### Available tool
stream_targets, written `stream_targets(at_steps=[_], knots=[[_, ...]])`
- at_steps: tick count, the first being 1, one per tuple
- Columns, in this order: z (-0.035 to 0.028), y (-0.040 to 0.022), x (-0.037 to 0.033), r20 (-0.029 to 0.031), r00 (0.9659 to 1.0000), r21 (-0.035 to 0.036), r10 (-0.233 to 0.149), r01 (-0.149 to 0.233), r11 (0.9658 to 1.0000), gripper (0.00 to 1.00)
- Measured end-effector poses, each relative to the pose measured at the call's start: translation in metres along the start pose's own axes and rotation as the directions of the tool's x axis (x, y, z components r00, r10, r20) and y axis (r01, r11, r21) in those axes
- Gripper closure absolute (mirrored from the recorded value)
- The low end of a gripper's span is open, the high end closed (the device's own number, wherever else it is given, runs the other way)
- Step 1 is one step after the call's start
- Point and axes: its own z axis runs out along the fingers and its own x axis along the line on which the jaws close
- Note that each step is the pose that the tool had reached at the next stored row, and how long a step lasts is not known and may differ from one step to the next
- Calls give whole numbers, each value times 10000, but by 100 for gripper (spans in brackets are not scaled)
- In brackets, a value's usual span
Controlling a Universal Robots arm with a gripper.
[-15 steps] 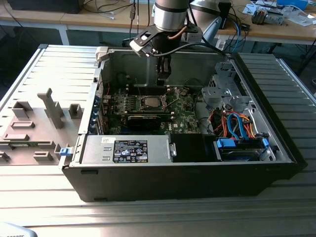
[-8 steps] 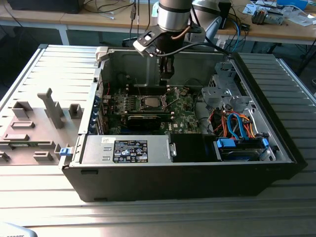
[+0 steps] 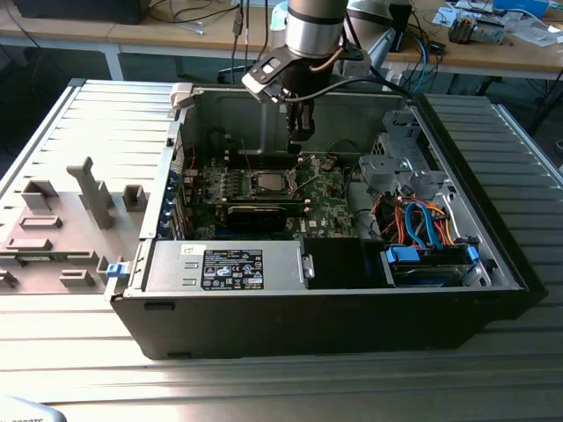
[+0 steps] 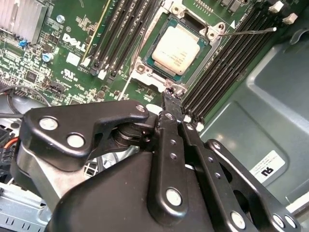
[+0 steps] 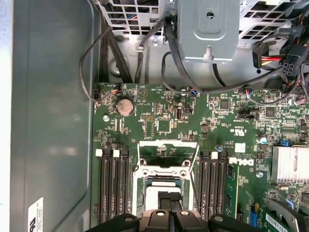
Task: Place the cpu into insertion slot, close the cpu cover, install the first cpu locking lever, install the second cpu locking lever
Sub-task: 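Close the cpu cover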
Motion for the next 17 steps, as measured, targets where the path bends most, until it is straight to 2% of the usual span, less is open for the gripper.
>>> stream_targets(at_steps=[4,8,9,10,11,13,14,17], knots=[[2,35,-2,0,10000,0,0,0,10000,89],[2,37,-1,-1,10000,-1,1,-1,10000,89],[4,37,-1,0,10000,-35,1,-1,10000,89],[5,38,-1,5,10000,-126,4,-4,9999,89],[6,37,-1,12,10000,-316,8,-7,9995,89],[7,36,-1,25,10000,-591,16,-14,9983,89],[8,37,-1,23,10000,-612,16,-15,9981,89],[7,36,-1,25,10000,-612,17,-15,9981,89]])
